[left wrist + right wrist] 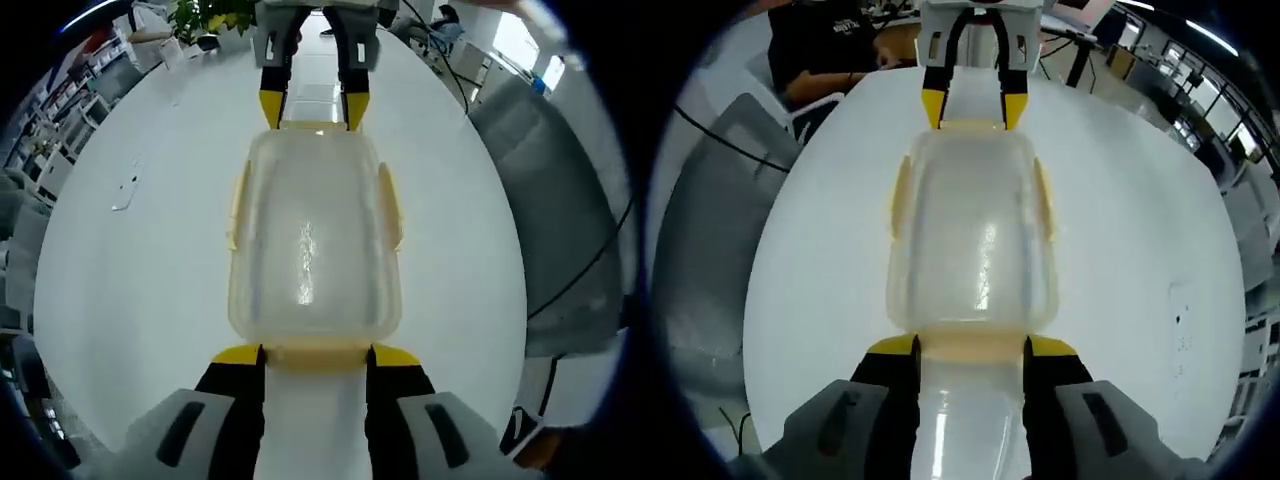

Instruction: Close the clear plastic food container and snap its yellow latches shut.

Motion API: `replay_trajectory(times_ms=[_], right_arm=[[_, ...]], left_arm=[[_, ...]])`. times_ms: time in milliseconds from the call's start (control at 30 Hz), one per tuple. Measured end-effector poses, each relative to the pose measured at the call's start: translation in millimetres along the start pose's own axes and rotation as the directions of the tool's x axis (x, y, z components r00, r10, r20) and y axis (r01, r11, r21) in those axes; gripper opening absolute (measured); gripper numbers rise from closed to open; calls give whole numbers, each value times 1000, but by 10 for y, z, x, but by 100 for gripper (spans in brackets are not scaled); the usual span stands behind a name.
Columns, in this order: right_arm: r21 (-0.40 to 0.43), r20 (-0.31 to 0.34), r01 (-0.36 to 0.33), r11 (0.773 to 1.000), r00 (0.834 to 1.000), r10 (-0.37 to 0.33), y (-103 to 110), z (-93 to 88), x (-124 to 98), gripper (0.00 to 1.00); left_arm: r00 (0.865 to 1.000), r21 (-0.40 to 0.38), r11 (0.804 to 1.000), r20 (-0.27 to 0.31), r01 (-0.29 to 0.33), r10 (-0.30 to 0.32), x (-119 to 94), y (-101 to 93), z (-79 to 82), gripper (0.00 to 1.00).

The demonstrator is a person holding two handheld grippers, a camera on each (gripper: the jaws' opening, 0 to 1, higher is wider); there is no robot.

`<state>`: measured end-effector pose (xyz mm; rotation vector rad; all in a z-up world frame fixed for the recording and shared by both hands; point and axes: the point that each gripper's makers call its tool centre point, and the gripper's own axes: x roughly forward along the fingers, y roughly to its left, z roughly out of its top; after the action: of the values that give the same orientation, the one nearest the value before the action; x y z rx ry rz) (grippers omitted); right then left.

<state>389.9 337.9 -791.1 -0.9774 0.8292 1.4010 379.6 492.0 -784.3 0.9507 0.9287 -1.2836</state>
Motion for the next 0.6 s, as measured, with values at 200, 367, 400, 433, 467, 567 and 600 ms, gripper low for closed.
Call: replay_trajectory(times_ms=[200,367,400,433,467,567,600], right_arm=[[-15,16,21,1000,1000,-21,29,-86,-182,36],[-10,22,45,999,999,-45,82,-212,-319,36],[-9,24,51,999,998,-51,105,-263,-365,36],[-5,25,54,999,998,-53,109,-296,-395,36],[-3,26,61,998,998,-61,112,-345,-442,36],[7,23,71,997,997,-71,119,-480,-541,36],[12,24,73,997,997,-73,149,-516,-573,36]], left_arm=[[1000,6,1000,-12,-13,13,-64,-65,210,33],[1000,21,999,-14,-24,25,-76,-97,420,33],[1000,24,999,-12,-24,24,-69,-102,483,33],[1000,28,999,-10,-27,27,-64,-99,522,33],[1000,32,999,-7,-30,31,-57,-93,593,33],[999,42,999,-4,-32,32,-24,-85,756,33],[999,47,998,-8,-31,31,-7,-83,803,33]])
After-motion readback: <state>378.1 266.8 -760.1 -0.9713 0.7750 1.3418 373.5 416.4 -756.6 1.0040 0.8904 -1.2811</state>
